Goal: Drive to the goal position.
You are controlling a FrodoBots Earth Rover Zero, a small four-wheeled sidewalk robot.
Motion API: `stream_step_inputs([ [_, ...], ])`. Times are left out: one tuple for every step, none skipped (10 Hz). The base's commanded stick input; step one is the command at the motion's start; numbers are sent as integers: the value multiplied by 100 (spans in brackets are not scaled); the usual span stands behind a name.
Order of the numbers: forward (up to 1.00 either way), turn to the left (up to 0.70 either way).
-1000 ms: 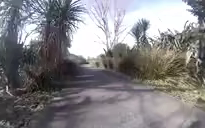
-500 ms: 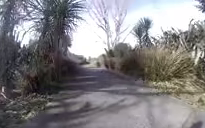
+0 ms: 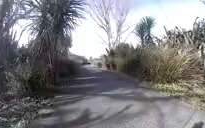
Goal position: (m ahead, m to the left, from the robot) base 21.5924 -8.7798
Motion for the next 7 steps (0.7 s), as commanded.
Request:
stream_step_inputs([
  [45,0],
  [45,0],
  [45,0],
  [45,0],
  [45,0],
  [45,0],
  [45,0],
])
